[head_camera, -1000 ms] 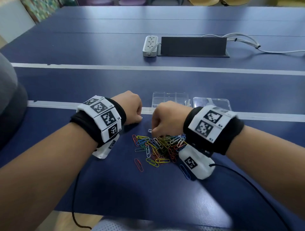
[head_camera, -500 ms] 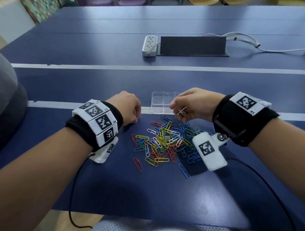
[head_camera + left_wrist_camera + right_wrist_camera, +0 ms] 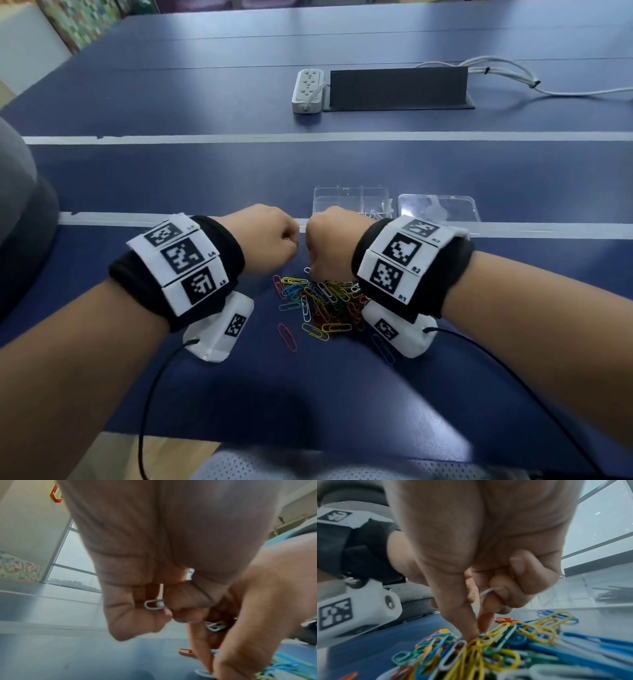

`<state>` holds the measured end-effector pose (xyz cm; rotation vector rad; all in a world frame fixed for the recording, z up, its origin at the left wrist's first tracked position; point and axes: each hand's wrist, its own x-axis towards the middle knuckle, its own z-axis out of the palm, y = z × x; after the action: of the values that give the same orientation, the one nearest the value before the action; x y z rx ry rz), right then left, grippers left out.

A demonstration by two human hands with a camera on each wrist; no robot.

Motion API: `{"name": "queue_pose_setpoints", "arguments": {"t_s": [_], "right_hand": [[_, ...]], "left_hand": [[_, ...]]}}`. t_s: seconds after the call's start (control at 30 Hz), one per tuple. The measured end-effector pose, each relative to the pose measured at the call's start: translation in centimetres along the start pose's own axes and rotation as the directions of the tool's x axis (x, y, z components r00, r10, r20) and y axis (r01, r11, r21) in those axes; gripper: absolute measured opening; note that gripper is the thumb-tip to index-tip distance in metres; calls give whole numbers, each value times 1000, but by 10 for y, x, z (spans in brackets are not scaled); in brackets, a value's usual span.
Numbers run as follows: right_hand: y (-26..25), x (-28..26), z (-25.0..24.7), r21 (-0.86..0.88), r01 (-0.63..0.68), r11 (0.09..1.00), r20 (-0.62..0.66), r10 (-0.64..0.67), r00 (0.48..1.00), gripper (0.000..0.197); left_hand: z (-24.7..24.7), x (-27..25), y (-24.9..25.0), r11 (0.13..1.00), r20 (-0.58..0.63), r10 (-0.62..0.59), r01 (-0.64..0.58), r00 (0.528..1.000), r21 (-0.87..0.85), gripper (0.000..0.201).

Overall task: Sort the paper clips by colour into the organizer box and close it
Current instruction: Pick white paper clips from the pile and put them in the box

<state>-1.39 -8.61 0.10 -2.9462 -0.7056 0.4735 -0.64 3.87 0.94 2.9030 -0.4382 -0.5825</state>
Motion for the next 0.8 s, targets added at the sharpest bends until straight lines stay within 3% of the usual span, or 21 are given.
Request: {"name": "queue_pose_setpoints", "arguments": {"t_s": [0.1, 0.2, 0.33, 0.5, 0.67, 0.73, 0.8], "right_hand": [[6, 3, -1, 65, -50, 997, 20, 49, 999, 41], [18, 2, -7, 177, -120, 977, 57, 112, 992, 30], [43, -7, -15, 375, -188, 908, 73, 173, 982, 15], [70, -16, -21, 707, -230, 668, 85, 243, 966, 23], [84, -24, -26, 875, -189, 446, 58, 292, 955, 19], [89, -21, -26, 857, -194, 477, 29, 332, 943, 22], [93, -17, -26, 784, -225, 578, -6, 369, 930, 25]], "left_hand": [[1, -14, 4, 998, 45, 58, -58, 997, -5, 19], [3, -22, 7, 987, 63, 160, -160, 985, -11, 7], [7, -16, 13, 974, 17, 228, -228, 974, 18, 16], [14, -5, 27, 954, 46, 263, -267, 964, 136, 22], [17, -3, 29, 959, 65, 239, -246, 969, 140, 11], [15, -3, 27, 960, 53, 233, -239, 971, 144, 11], [13, -5, 25, 963, 41, 223, -227, 974, 146, 12]]}}
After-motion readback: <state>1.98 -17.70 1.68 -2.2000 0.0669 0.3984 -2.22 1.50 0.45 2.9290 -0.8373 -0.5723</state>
